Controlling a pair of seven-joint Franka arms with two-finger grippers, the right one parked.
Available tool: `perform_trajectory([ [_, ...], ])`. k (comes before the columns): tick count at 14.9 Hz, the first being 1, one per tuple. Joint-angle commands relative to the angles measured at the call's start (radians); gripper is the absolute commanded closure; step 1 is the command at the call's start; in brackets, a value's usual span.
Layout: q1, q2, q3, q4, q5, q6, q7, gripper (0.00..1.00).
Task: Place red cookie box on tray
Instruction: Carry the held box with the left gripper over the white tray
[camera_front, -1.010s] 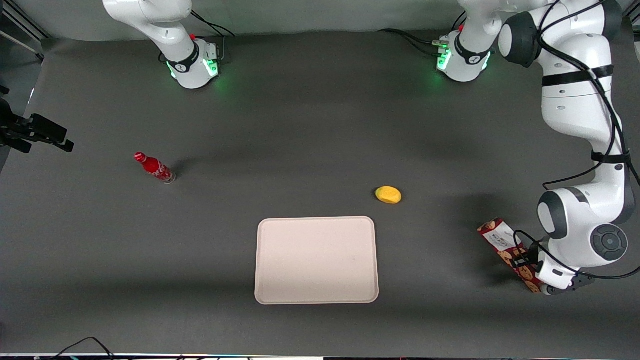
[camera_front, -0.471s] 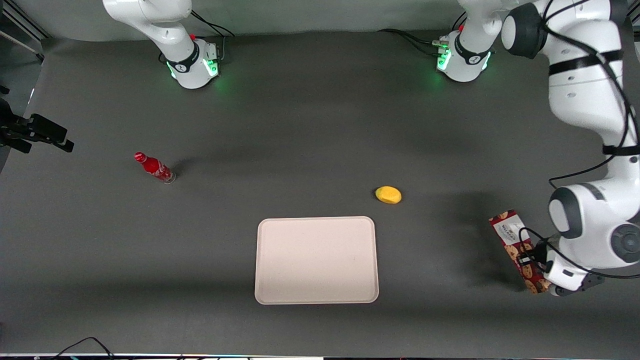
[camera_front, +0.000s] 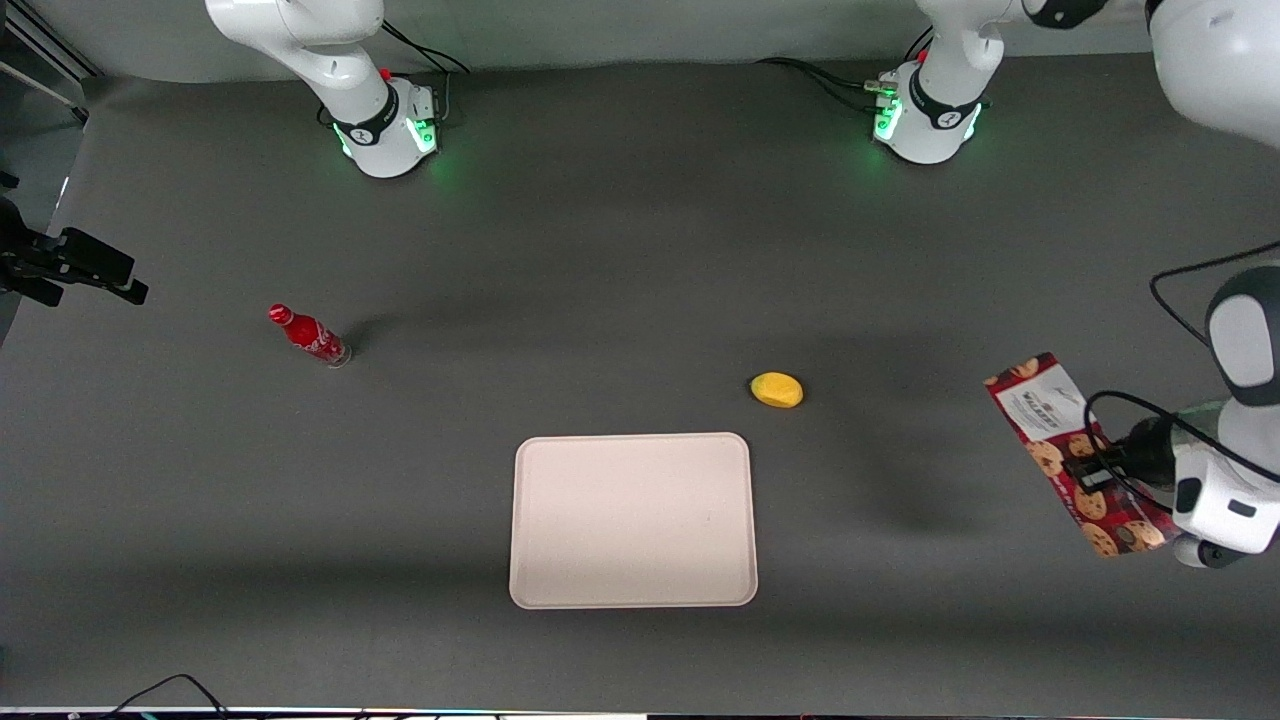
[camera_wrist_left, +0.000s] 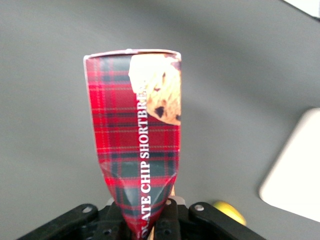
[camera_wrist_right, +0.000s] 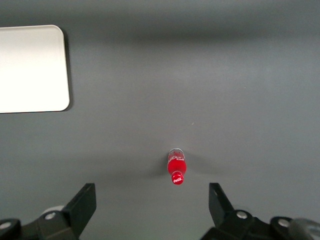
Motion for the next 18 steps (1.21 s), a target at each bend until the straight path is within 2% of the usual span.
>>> perform_trajectory([
  [1,-0.023,-0.051,-0.223,0.002,0.131,-0.018,-0.210,1.00],
  [3,-0.024,-0.022,-0.381,-0.003,0.254,0.008,-0.245,1.00],
  [4,-0.024,0.006,-0.427,-0.003,0.277,0.032,-0.246,1.00],
  [7,-0.032,0.072,-0.498,-0.003,0.284,0.124,-0.237,1.00],
  [10,-0.069,0.210,-0.533,-0.004,0.342,0.300,-0.251,1.00],
  [14,-0.086,0.296,-0.546,-0.001,0.353,0.439,-0.286,1.00],
  [18,-0.119,0.419,-0.547,0.120,0.425,0.516,-0.328,1.00],
])
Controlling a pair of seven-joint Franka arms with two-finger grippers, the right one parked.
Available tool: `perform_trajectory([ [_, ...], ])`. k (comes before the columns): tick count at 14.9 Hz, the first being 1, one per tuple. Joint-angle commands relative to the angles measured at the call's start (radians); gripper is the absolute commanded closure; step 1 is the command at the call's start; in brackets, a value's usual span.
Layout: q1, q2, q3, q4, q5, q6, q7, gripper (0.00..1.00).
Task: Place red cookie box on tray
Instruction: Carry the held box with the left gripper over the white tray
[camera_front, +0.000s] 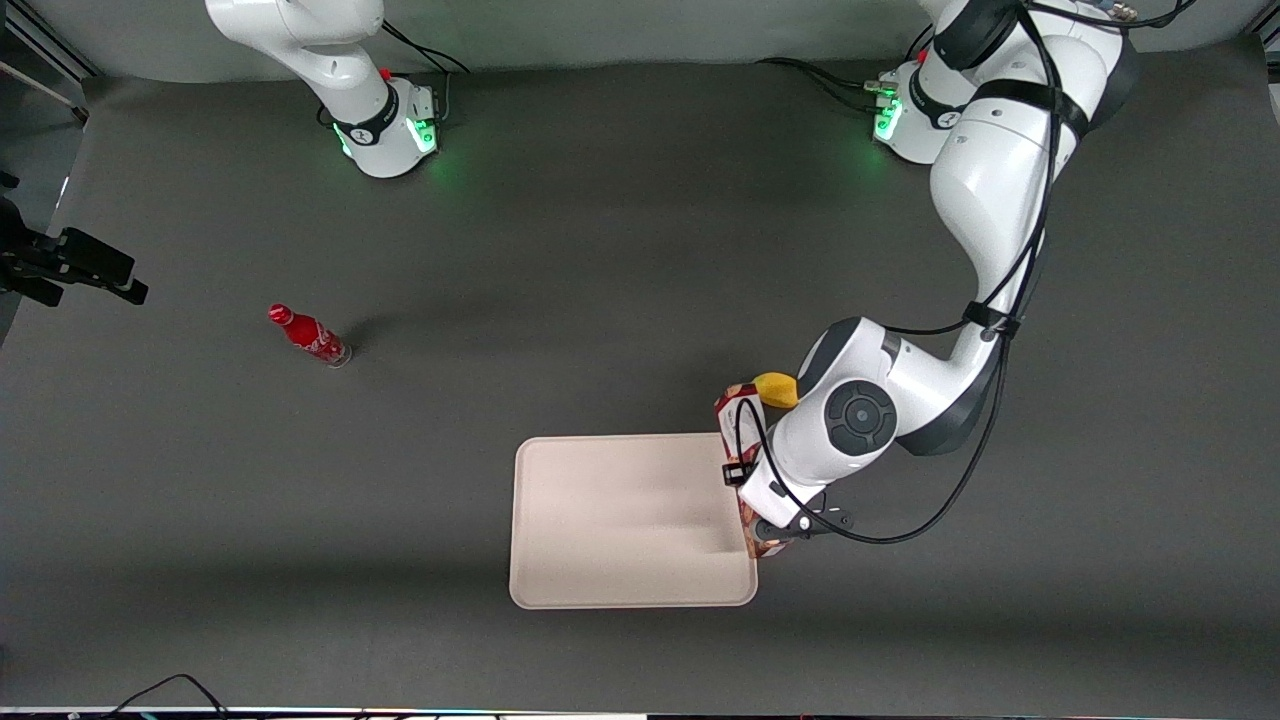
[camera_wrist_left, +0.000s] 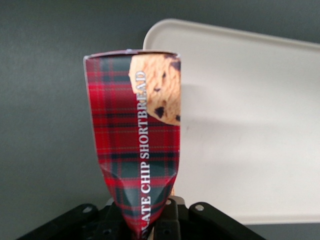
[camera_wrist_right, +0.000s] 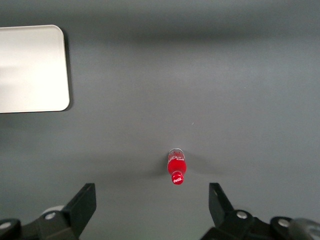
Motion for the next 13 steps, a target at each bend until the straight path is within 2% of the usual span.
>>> perform_trajectory([
  [1,-0.037,0.093,-0.004,0.134,0.062,0.030,-0.048,1.00],
  [5,-0.071,0.131,0.015,0.138,0.065,0.173,-0.134,1.00],
  [6,-0.071,0.133,0.016,0.131,0.065,0.187,-0.134,0.78],
  [7,-0.071,0.137,0.024,0.131,0.067,0.190,-0.134,0.26],
  [8,-0.071,0.136,0.032,0.128,0.070,0.188,-0.133,0.00],
  [11,-0.059,0.117,0.032,0.124,0.092,0.140,-0.130,0.00],
  [13,-0.039,0.091,0.032,0.125,0.091,0.026,-0.125,0.00],
])
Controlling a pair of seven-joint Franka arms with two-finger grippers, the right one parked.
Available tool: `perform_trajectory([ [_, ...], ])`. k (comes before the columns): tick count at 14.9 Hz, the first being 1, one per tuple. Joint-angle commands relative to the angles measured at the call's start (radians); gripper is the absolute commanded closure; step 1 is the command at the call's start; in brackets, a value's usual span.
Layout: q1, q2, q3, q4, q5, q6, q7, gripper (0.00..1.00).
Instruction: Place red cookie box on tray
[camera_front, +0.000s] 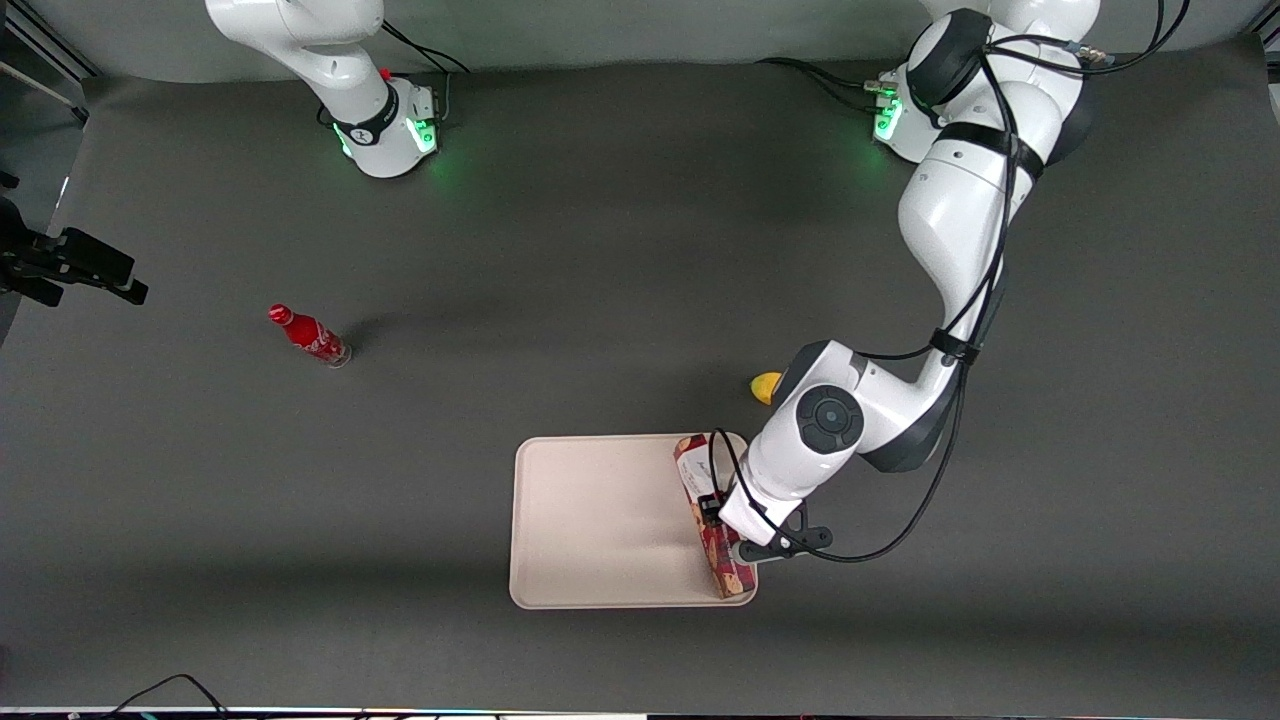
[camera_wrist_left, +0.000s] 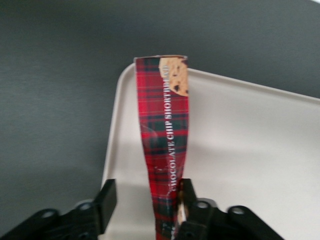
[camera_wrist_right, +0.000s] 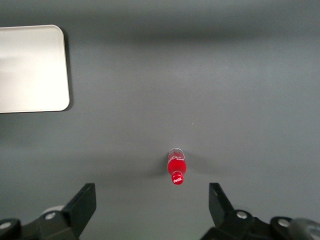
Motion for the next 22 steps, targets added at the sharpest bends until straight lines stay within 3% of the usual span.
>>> perform_trajectory([
  [1,0.034,-0.055,0.001,0.018,0.019,-0.186,-0.019,0.00],
  [6,0.178,-0.202,-0.106,0.023,-0.016,-0.531,-0.014,0.00],
  [9,0.236,-0.343,-0.093,0.020,-0.039,-0.678,0.007,0.00],
  [14,0.402,-0.518,-0.090,0.006,-0.107,-0.950,0.339,0.00],
  [16,0.433,-0.611,-0.077,-0.078,-0.110,-0.988,0.409,0.00],
  [20,0.373,-0.882,0.180,-0.356,-0.234,-0.938,0.625,0.00],
  [22,0.318,-1.025,0.300,-0.550,-0.252,-0.830,0.703,0.00],
])
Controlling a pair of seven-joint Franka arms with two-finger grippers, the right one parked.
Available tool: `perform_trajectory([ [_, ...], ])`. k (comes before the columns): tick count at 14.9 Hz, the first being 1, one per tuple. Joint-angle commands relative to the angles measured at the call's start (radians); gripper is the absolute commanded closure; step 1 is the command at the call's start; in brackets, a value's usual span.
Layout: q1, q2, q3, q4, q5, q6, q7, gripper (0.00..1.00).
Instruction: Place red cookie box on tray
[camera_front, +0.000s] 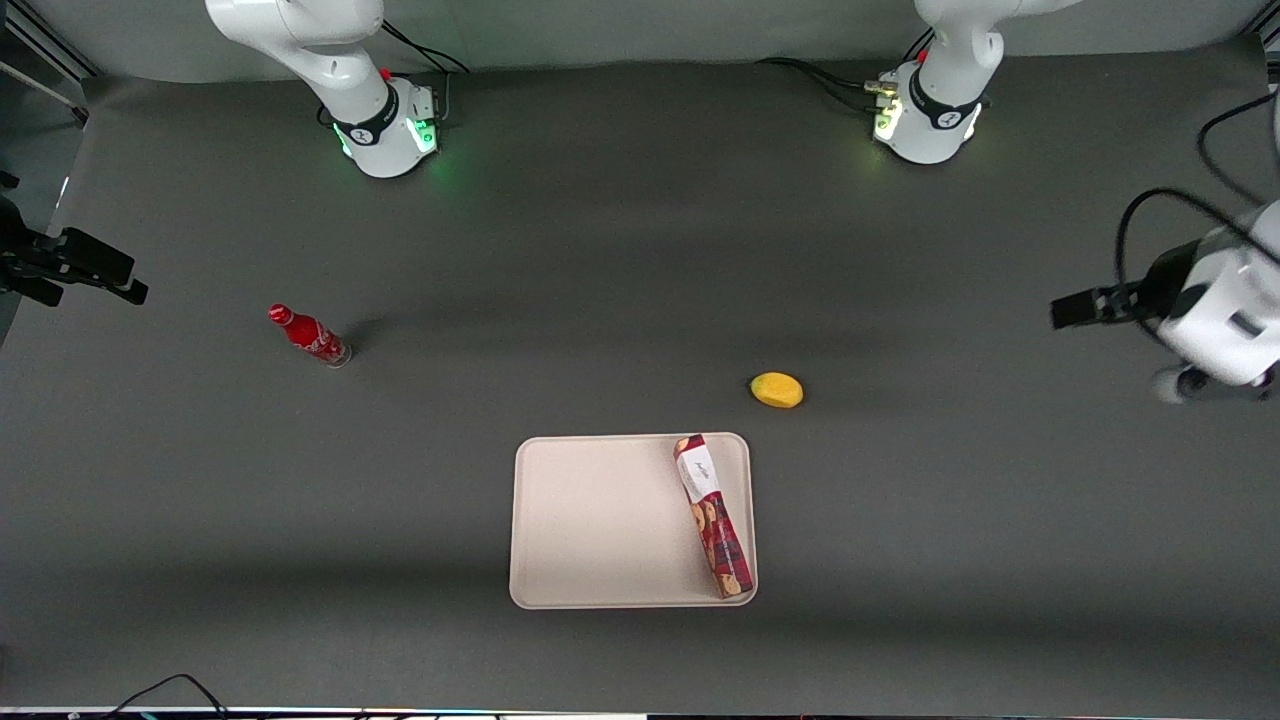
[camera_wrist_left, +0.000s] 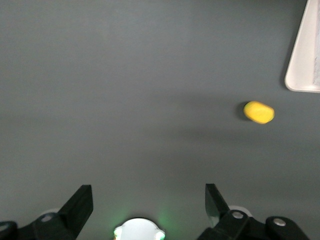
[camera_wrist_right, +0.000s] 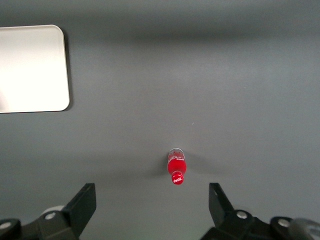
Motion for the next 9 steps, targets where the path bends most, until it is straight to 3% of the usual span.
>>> perform_trajectory([
  [1,-0.070,-0.325,0.184,-0.431,-0.045,0.212,0.134,0.00],
  [3,-0.079,-0.365,0.182,-0.490,-0.043,0.260,0.135,0.00],
  [9,-0.079,-0.332,0.181,-0.403,-0.036,0.243,0.289,0.00],
])
